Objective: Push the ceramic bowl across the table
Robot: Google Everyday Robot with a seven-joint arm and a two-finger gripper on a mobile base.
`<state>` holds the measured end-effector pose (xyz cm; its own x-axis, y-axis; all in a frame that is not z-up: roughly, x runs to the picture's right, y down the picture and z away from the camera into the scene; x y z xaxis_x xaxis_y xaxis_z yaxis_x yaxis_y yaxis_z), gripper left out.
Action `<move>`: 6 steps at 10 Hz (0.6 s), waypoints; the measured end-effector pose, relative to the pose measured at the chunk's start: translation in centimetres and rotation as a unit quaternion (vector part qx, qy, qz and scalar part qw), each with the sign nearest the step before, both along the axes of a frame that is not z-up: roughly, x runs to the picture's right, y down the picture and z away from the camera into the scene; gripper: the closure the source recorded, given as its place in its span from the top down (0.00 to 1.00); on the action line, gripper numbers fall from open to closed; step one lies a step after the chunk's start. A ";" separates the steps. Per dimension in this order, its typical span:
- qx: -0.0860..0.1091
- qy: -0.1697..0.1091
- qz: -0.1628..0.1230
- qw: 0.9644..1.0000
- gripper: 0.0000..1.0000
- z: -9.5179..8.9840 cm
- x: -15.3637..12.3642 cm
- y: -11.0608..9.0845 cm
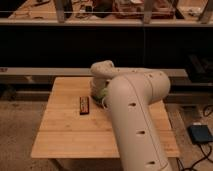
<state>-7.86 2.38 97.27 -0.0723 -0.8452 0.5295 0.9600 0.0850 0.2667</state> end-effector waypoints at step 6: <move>-0.010 -0.054 0.033 0.998 0.00 -0.3 -6.2 -1.4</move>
